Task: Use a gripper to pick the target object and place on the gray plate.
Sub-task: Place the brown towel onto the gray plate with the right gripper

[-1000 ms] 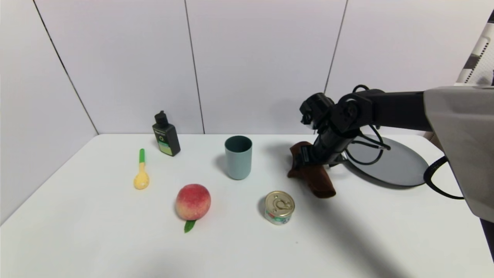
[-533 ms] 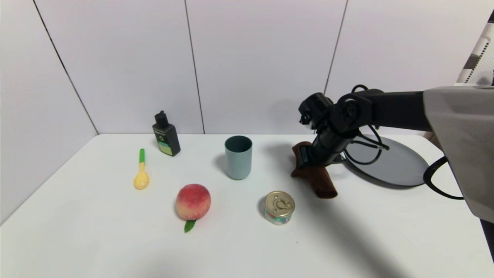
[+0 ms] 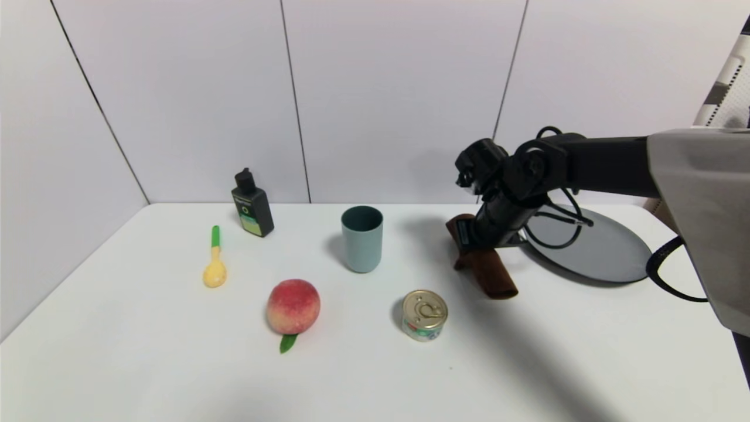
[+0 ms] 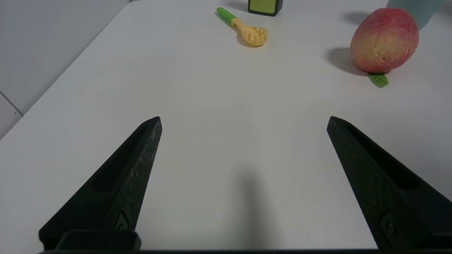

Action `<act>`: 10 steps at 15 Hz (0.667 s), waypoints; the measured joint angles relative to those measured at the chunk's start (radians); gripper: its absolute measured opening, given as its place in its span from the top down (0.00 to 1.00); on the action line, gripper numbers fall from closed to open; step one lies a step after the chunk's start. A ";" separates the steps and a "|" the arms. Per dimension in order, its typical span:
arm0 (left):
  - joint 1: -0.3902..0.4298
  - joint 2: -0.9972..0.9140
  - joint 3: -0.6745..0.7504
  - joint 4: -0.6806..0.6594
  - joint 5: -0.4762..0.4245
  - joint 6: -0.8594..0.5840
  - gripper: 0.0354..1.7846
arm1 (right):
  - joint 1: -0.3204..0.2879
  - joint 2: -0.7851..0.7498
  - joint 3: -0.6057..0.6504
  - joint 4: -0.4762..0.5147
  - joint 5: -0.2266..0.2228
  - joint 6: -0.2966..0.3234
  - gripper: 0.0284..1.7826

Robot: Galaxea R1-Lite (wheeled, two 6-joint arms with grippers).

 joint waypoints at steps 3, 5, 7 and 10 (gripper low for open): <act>0.000 0.000 0.000 0.000 0.000 0.000 0.06 | -0.029 -0.041 0.000 -0.019 0.001 0.004 0.79; 0.000 0.000 0.000 0.000 0.000 0.000 0.06 | -0.069 -0.069 0.000 -0.086 0.003 0.008 0.79; 0.000 0.000 0.000 0.000 0.000 0.000 0.06 | -0.123 -0.089 0.000 -0.156 0.005 -0.001 0.79; 0.000 0.000 0.000 0.000 0.000 0.000 0.06 | -0.227 -0.102 0.000 -0.201 0.007 -0.069 0.79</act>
